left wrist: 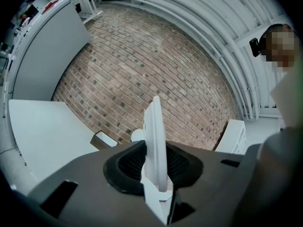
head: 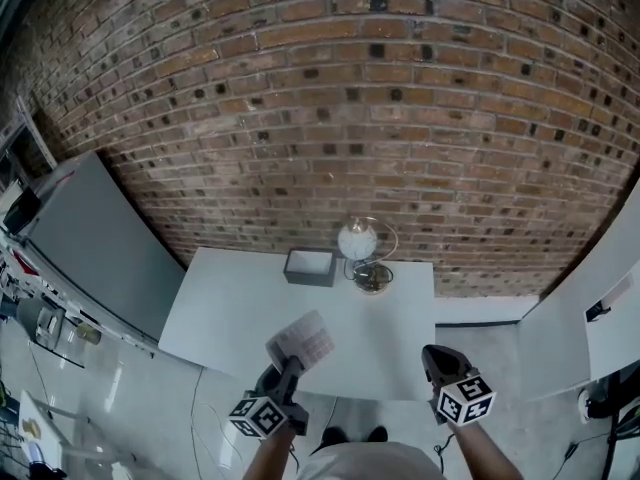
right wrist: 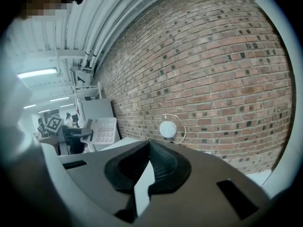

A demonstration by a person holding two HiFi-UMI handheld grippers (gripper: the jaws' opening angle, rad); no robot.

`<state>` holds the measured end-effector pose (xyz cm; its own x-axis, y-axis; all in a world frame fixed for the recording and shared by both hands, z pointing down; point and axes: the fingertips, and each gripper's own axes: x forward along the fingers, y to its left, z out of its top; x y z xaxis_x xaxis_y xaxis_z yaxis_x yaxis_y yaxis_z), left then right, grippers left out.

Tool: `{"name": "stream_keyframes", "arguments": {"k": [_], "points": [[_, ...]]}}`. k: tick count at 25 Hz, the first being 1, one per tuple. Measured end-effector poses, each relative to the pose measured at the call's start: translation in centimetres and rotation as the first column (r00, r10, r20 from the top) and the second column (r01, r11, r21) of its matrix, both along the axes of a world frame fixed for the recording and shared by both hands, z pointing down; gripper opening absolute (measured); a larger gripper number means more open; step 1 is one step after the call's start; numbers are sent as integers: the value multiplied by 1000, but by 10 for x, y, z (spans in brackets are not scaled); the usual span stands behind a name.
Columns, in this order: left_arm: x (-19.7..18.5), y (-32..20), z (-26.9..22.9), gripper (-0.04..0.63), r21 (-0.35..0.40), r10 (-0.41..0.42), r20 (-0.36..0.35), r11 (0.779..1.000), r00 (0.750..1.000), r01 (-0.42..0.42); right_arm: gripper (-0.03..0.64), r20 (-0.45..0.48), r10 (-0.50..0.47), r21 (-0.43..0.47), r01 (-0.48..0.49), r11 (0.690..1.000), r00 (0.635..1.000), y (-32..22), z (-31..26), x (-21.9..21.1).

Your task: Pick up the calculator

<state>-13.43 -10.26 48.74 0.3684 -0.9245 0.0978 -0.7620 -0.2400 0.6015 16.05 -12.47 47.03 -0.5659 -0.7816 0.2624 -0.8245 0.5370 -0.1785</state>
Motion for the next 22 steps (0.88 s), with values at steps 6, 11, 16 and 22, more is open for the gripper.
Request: {"name": "stream_keyframes", "arguments": {"k": [6, 11, 16, 22], "points": [[-23, -11, -1, 114, 14, 31, 44, 999, 999, -32, 12, -35, 20, 48, -18, 999, 999, 2, -10, -16], [-38, -17, -3, 114, 30, 44, 57, 998, 997, -46, 12, -53, 44, 76, -39, 996, 998, 1, -15, -26], [-46, -19, -10, 114, 43, 60, 64, 997, 996, -63, 11, -28, 57, 84, -55, 995, 998, 3, -21, -31], [-44, -19, -10, 114, 41, 78, 62, 996, 995, -81, 11, -31, 60, 92, -57, 994, 998, 7, -21, -36]]}}
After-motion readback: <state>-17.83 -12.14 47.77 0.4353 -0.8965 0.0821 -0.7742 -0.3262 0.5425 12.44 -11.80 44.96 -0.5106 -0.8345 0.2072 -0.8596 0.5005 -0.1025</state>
